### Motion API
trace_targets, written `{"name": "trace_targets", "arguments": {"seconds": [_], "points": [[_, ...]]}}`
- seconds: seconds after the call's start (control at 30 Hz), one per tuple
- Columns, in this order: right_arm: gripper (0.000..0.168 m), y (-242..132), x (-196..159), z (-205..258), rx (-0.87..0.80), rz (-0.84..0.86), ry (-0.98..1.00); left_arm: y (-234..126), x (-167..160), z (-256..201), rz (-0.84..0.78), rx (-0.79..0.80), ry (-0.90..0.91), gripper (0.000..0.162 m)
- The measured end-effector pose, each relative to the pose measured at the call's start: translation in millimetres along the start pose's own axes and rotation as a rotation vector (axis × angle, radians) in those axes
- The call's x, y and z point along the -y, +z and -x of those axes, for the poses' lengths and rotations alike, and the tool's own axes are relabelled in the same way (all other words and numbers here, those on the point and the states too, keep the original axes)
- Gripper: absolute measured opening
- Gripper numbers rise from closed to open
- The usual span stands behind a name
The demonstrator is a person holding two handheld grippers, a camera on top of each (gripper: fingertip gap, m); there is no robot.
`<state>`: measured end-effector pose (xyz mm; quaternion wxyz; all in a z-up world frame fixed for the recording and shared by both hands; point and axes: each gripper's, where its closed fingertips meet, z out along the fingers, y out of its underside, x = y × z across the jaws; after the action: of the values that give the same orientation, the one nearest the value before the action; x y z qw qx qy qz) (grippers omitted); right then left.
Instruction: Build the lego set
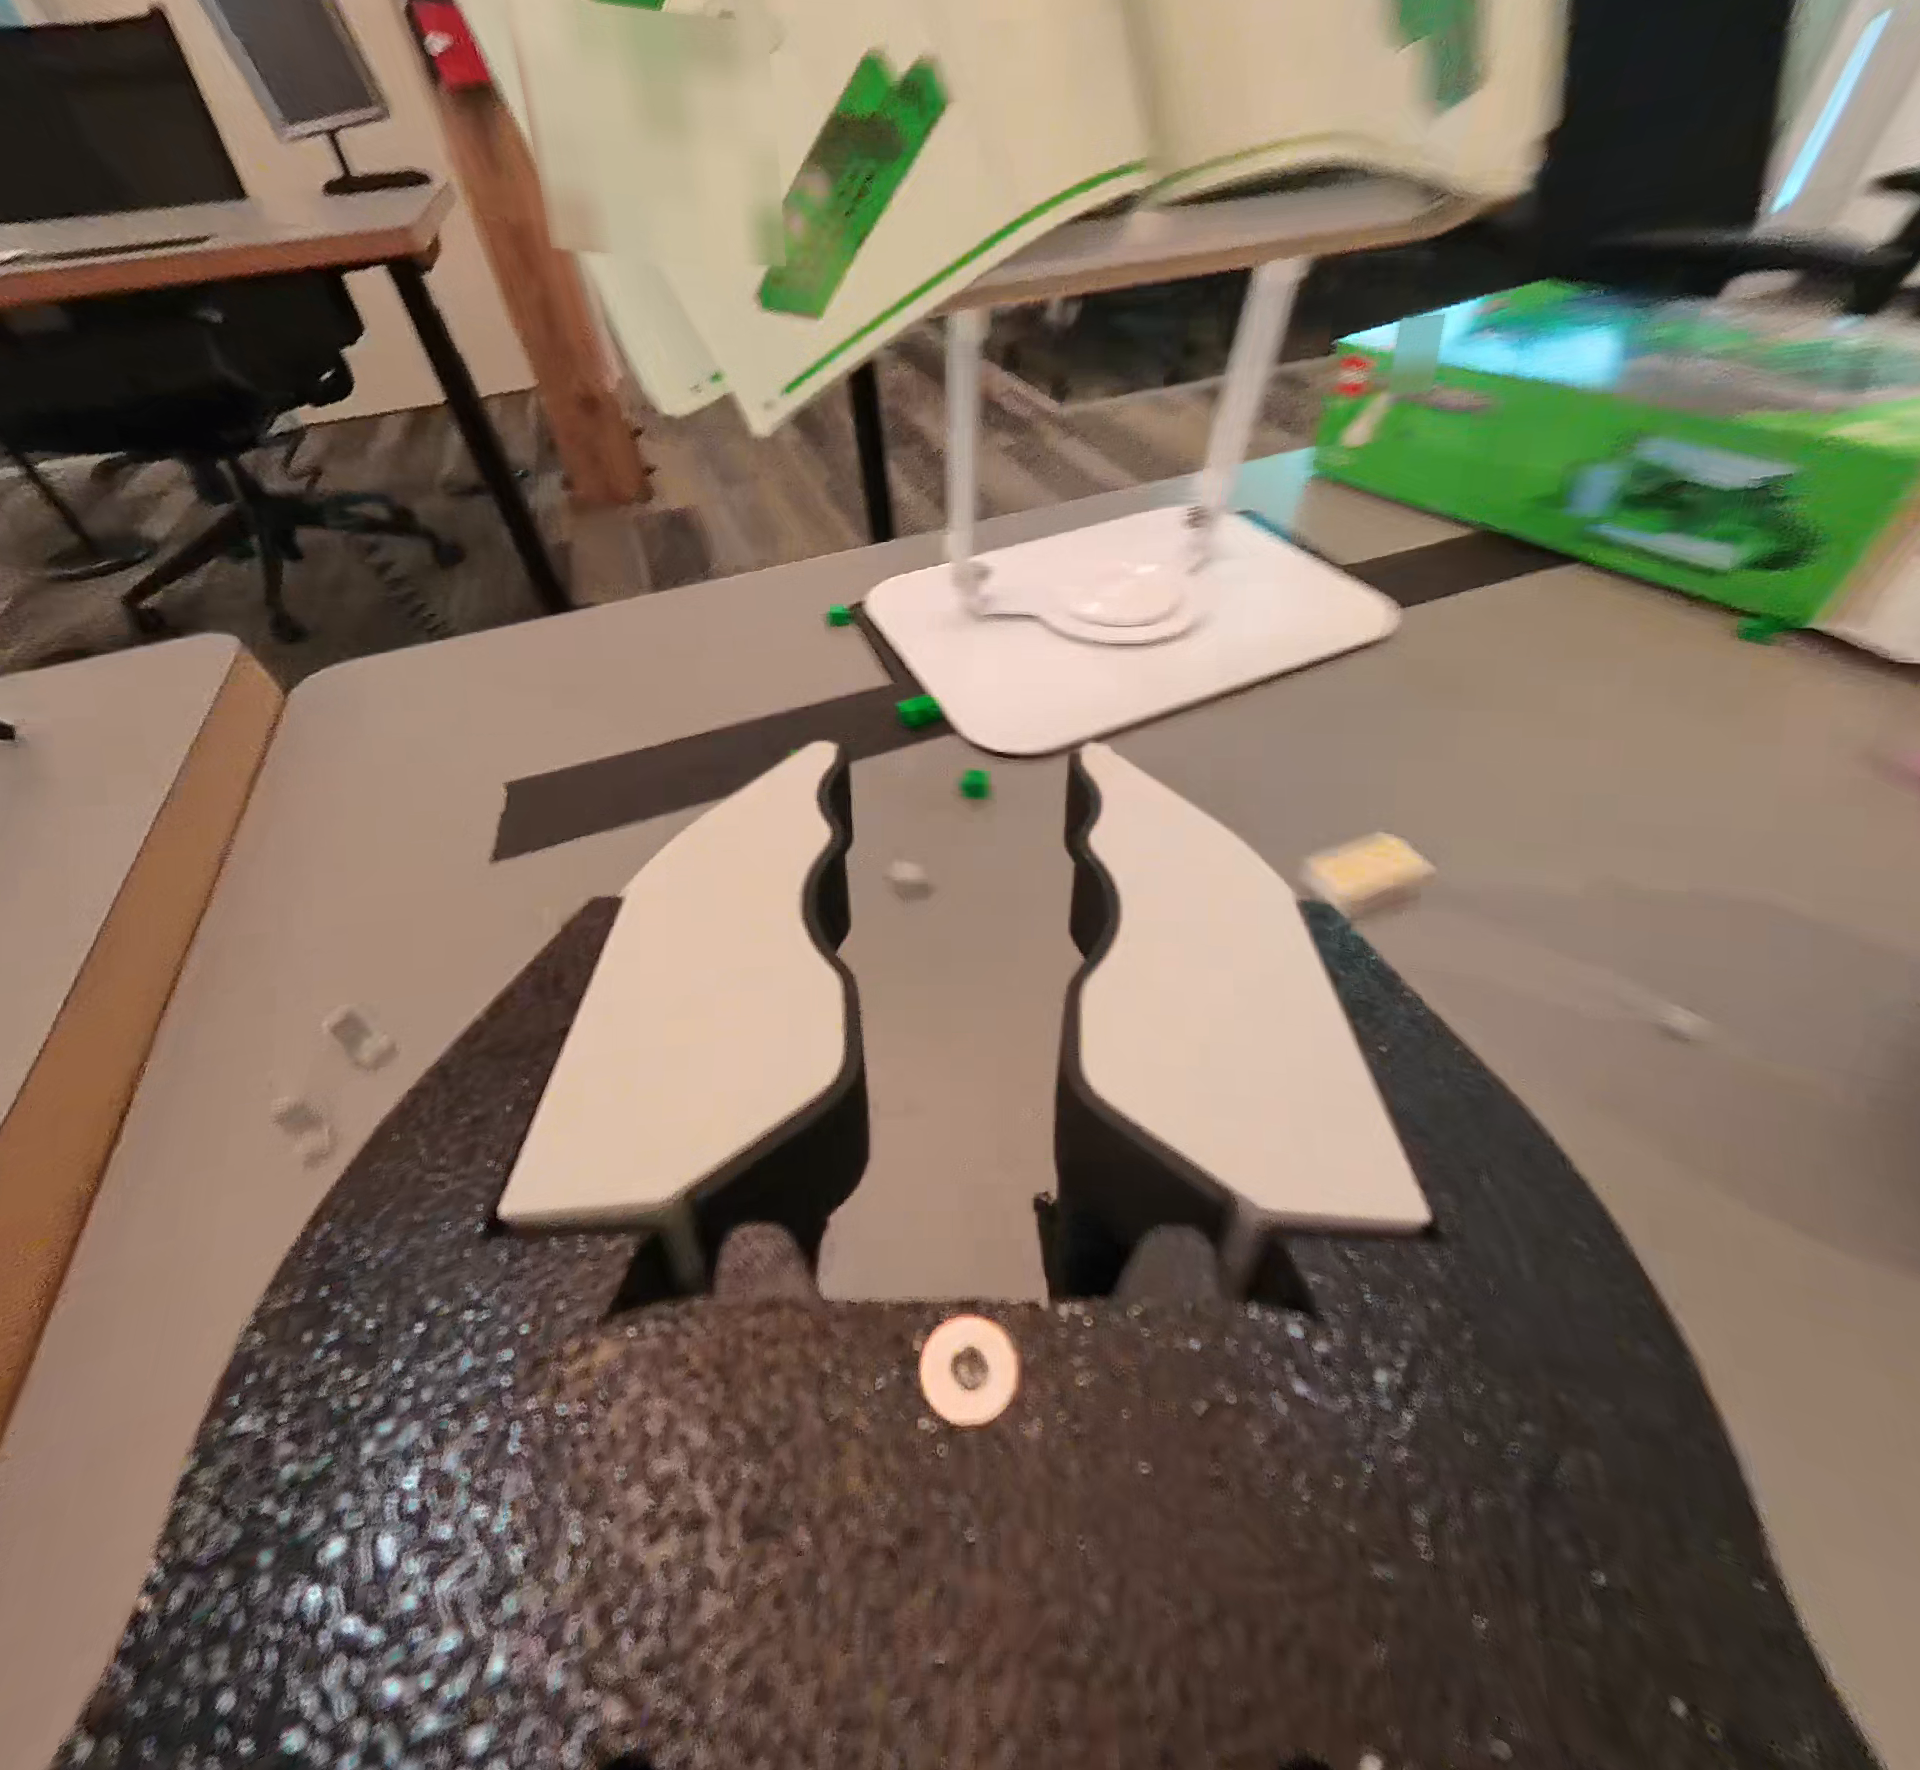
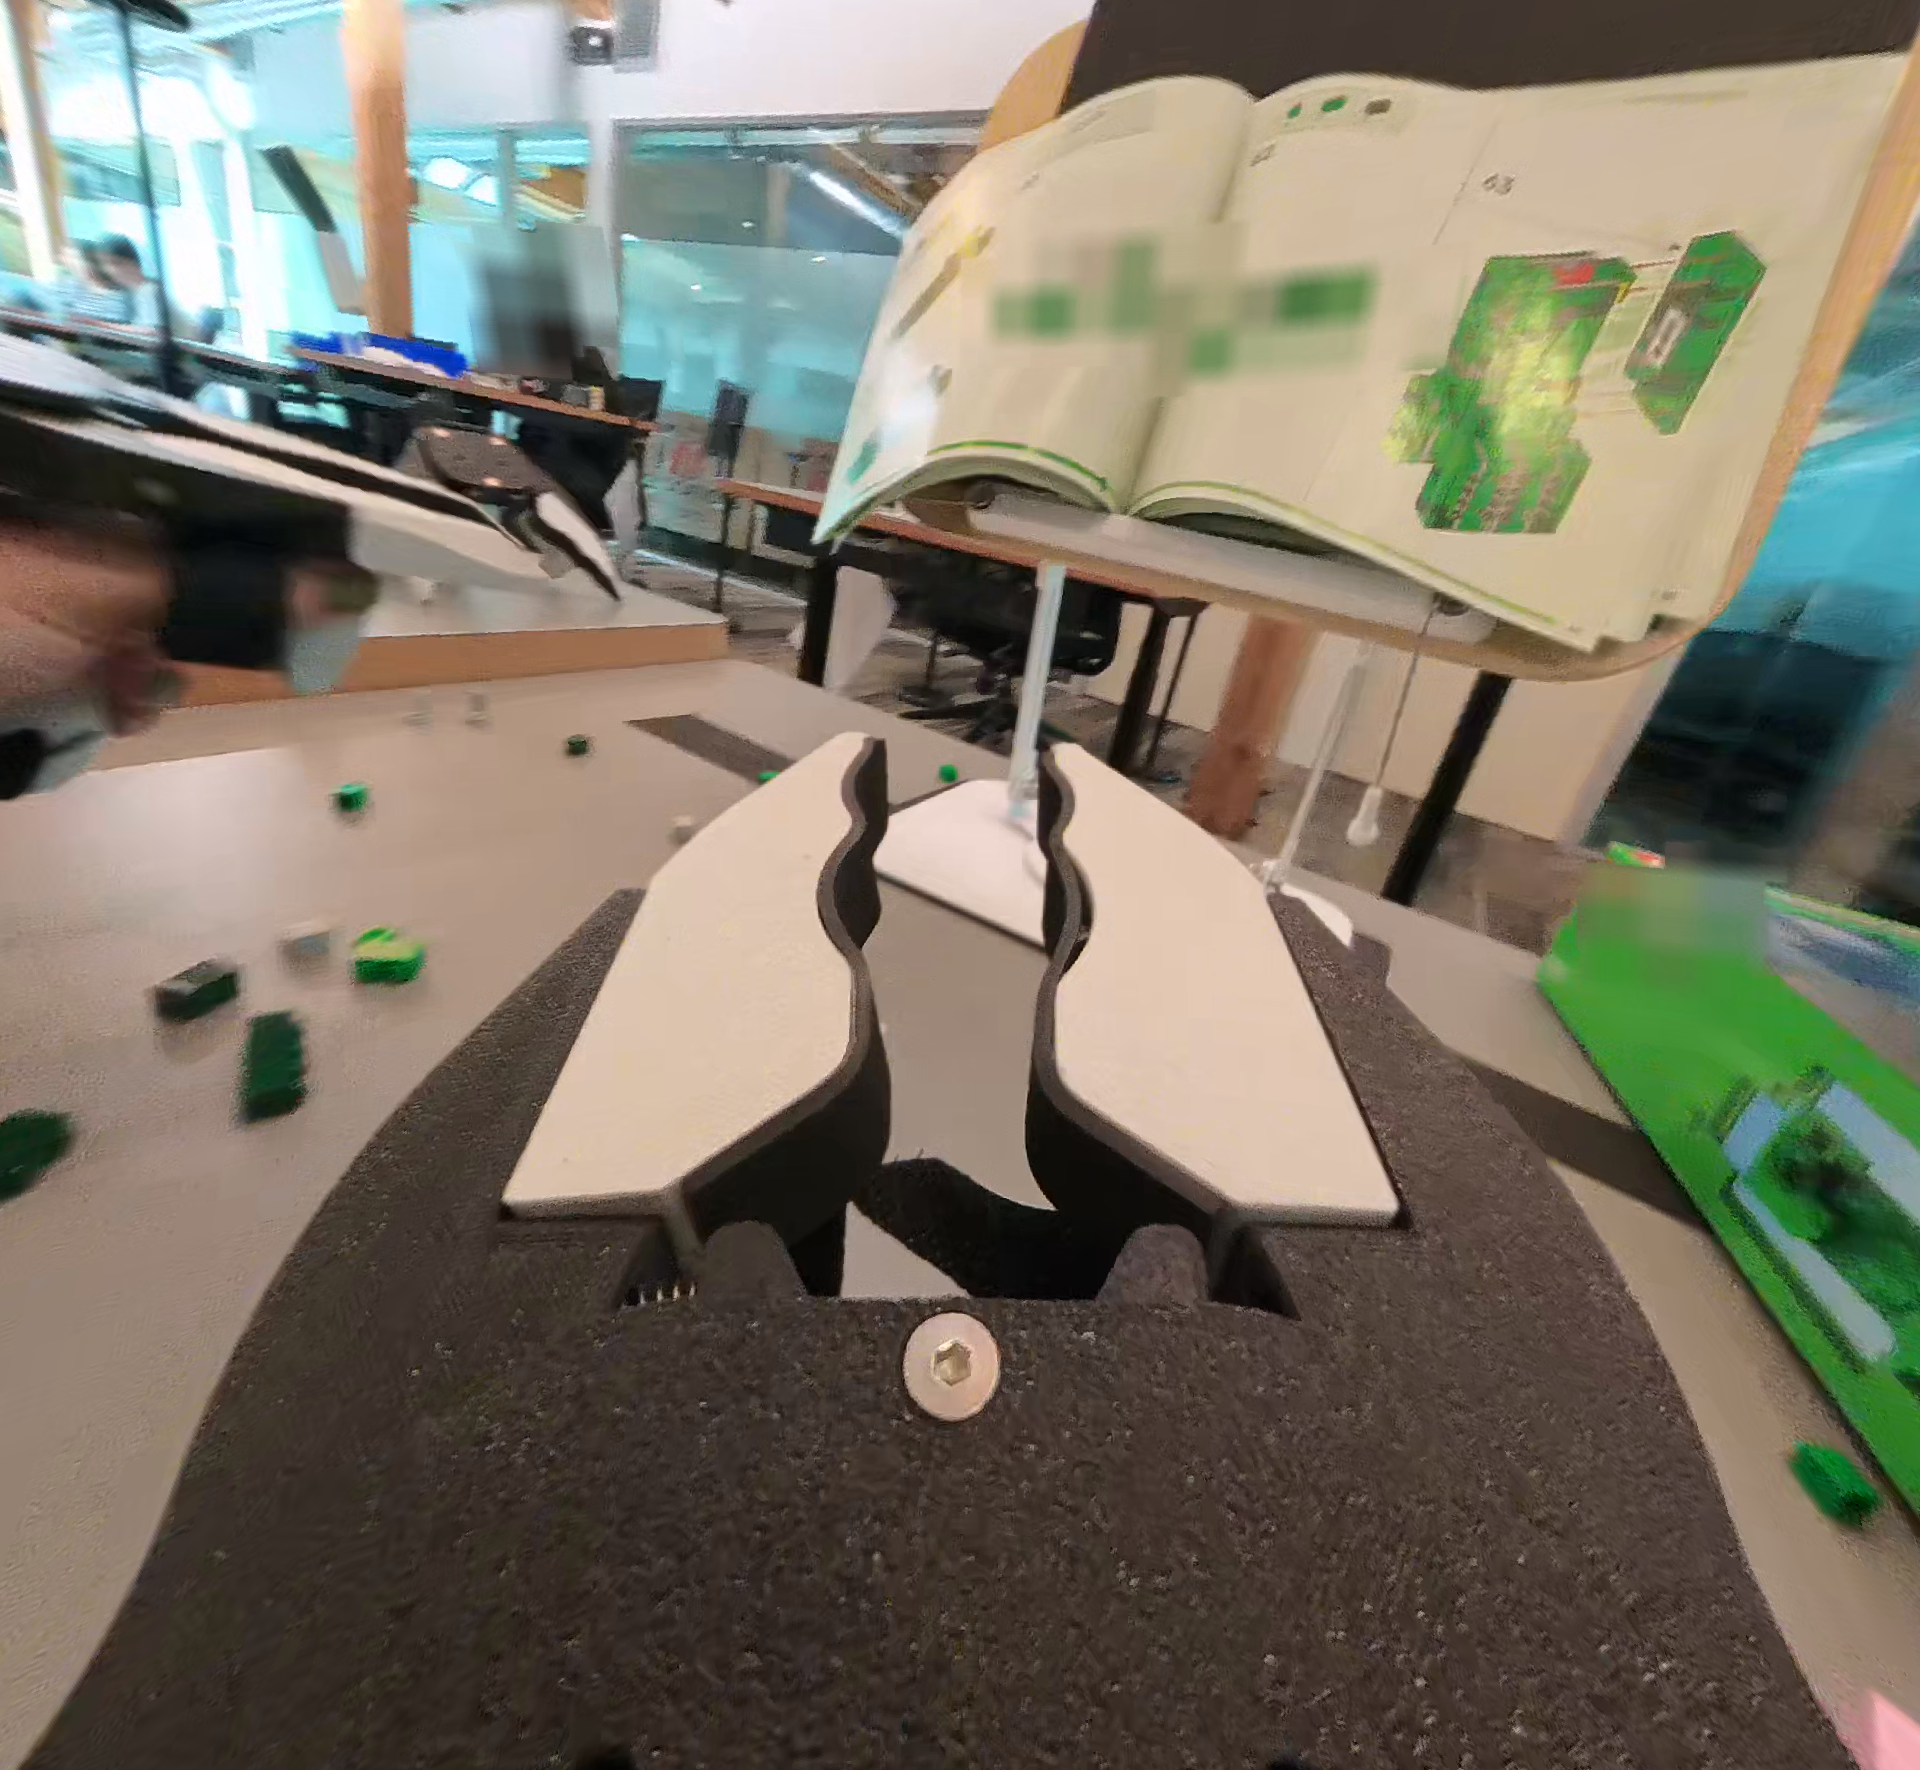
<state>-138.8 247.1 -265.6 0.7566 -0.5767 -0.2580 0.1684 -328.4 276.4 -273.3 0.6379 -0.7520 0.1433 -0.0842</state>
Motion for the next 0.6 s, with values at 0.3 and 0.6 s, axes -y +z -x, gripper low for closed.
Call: {"name": "trace_targets", "arguments": {"seconds": [0.3, 0.6], "points": [[0.015, 20.4, 0.8, 20.6, 0.160, -0.076, 0.036, 118.9, -57.9, 55.6, 0.346, -0.218, 0.160, 0.032], [0.013, 24.7, -5.6, 23.1, 0.193, -0.041, 0.092, 136.2, -93.3, 69.1, 0.544, -0.296, 0.098, 0.035]]}}
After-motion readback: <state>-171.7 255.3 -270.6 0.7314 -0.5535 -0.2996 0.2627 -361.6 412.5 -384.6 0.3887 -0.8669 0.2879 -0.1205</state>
